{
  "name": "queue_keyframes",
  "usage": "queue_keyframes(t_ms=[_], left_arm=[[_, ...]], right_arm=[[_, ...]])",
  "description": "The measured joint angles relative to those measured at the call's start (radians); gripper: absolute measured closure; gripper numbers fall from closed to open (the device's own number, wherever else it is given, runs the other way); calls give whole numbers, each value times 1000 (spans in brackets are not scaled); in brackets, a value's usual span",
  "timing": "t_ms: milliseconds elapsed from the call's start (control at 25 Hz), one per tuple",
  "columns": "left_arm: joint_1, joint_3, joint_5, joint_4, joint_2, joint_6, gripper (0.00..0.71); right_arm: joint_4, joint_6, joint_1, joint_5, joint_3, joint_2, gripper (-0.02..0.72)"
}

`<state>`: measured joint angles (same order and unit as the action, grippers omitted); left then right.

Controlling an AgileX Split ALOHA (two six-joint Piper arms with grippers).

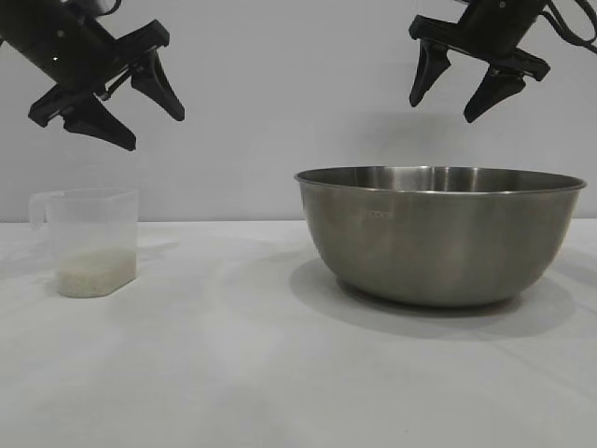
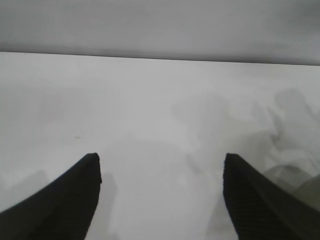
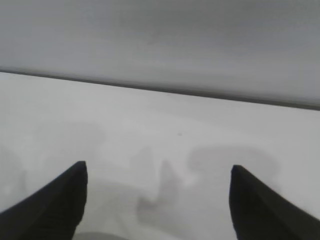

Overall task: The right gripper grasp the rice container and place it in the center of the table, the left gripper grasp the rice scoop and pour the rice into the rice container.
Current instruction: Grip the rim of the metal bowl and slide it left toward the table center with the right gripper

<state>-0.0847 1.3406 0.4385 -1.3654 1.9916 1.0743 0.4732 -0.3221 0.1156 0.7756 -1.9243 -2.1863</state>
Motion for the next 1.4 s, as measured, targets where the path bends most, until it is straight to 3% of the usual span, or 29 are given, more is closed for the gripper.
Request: queue_keyframes(t_ms=[520,640,920,1120,1240,1400], left_arm=[[0,0,0,0,0,3,205],[0,0,0,0,0,3,205],[0,0,1,-2,0,1,205],[0,0,1,-2,0,1,205],[0,0,1,-2,0,1,205],[0,0,1,-2,0,1,205]], right_arm=[[0,-4,0,0,0,0,202],[-12,-4,0,29,0,0,202],[-98,23,-4,259,0,59,202],[-189,101,-4,421,-1,70,202],[-245,136,-4,453,-1,70,202],[-256,167,-4,457,26,59,202]])
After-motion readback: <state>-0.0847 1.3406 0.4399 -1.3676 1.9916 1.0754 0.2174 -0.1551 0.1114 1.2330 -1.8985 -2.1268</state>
